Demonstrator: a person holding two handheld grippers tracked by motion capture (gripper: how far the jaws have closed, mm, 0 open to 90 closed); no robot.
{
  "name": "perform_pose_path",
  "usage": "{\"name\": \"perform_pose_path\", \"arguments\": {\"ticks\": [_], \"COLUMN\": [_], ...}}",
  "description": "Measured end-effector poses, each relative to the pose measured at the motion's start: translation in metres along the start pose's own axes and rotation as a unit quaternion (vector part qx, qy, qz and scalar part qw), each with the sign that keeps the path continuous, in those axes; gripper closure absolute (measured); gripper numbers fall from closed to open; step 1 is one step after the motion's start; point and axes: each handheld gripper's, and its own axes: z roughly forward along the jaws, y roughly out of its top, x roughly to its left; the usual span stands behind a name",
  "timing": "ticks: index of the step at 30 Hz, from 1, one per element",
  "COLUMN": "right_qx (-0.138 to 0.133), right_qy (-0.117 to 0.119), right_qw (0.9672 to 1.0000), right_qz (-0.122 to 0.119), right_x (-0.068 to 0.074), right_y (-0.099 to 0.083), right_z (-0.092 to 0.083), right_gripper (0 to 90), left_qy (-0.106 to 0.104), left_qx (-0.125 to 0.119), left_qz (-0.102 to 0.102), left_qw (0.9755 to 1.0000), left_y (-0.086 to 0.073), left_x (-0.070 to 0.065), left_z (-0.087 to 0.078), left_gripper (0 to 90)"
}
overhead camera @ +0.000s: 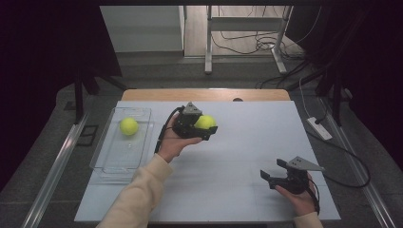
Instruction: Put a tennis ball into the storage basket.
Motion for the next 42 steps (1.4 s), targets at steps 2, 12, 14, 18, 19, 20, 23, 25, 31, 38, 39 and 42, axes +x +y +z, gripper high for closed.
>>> {"name": "perform_pose_path", "arguments": {"ticks": [2, 12, 14, 18, 19, 20, 23, 25, 31, 38, 39, 42], "right_qx": [0.0, -0.001, -0.001, -0.001, -0.002, -0.002, -0.006, -0.007, -0.014, -0.014, -0.015, -0.013], "right_qy": [0.0, 0.0, 0.0, 0.0, 0.0, 0.0, 0.002, 0.002, 0.006, 0.009, 0.01, 0.011], "right_qw": [1.0, 1.0, 1.0, 1.0, 1.0, 1.0, 1.0, 1.0, 0.9999, 0.9998, 0.9998, 0.9998], "right_qz": [0.001, 0.001, 0.001, 0.0, 0.001, 0.001, 0.0, -0.001, -0.001, -0.005, -0.005, -0.006], "right_x": [0.0, 0.0, 0.0, 0.001, 0.001, 0.001, 0.002, 0.004, 0.006, 0.009, 0.009, 0.01], "right_y": [0.0, 0.0, 0.0, 0.001, 0.001, 0.001, 0.003, 0.004, 0.008, 0.009, 0.009, 0.009], "right_z": [0.0, 0.0, 0.0, -0.001, -0.001, -0.001, -0.002, -0.003, -0.004, -0.004, -0.004, -0.004], "right_gripper": [13.4, 13.4, 13.4, 13.4, 13.4, 13.4, 13.3, 13.3, 13.3, 13.3, 13.2, 13.2], "left_qy": [0.002, 0.009, 0.012, 0.018, 0.019, 0.021, 0.026, 0.028, 0.037, 0.047, 0.047, 0.051], "left_qx": [-0.001, -0.006, -0.008, -0.01, -0.011, -0.011, -0.015, -0.015, -0.02, -0.019, -0.02, -0.019], "left_qz": [0.0, -0.004, -0.005, -0.008, -0.01, -0.009, -0.012, -0.012, -0.016, -0.024, -0.027, -0.027], "left_qw": [1.0, 0.9999, 0.9999, 0.9998, 0.9997, 0.9997, 0.9995, 0.9994, 0.999, 0.9984, 0.9983, 0.9982], "left_y": [0.0, -0.002, -0.002, -0.003, -0.003, -0.004, -0.005, -0.005, -0.006, -0.012, -0.013, -0.014], "left_x": [0.001, 0.006, 0.008, 0.012, 0.013, 0.014, 0.017, 0.019, 0.025, 0.034, 0.035, 0.037], "left_z": [-0.002, -0.009, -0.012, -0.018, -0.02, -0.021, -0.027, -0.031, -0.04, -0.05, -0.05, -0.053], "left_gripper": [26.9, 26.9, 26.9, 26.9, 26.8, 26.9, 26.9, 26.8, 26.9, 26.9, 26.8, 26.9]}}
